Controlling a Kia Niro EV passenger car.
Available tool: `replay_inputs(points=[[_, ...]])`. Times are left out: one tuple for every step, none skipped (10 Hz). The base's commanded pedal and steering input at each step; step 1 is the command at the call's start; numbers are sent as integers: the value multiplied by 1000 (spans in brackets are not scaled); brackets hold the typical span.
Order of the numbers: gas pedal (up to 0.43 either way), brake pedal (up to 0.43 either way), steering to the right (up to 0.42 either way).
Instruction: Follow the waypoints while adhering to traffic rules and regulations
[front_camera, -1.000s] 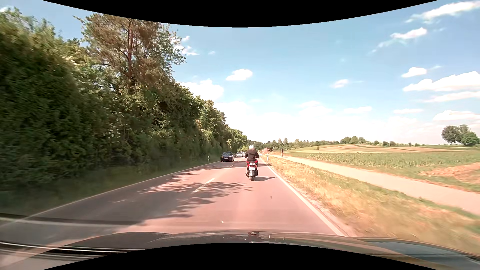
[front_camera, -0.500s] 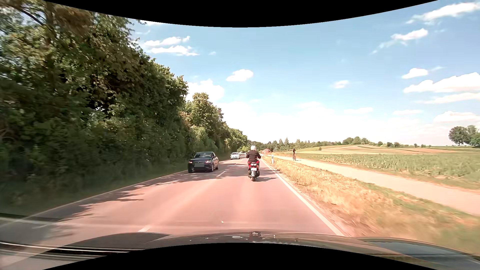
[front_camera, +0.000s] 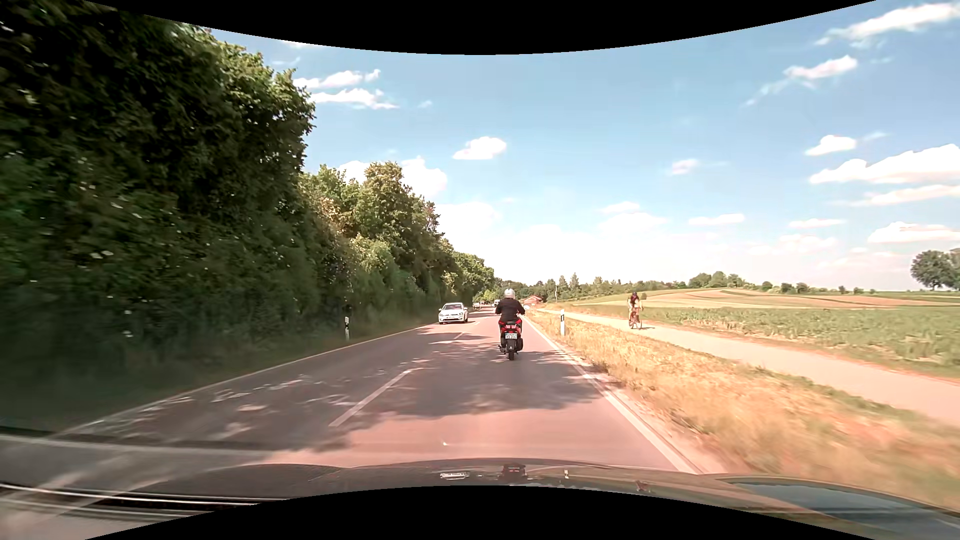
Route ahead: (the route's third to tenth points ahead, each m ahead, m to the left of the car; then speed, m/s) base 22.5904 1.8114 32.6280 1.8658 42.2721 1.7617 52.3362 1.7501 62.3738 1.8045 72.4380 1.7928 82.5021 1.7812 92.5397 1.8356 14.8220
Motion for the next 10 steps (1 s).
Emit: replay_inputs(points=[[130,12,1],[130,12,0],[150,12,0],[157,12,-1],[169,12,-2],[177,12,-2],[197,12,-2],[220,12,-1],[220,12,0],[228,12,1]])
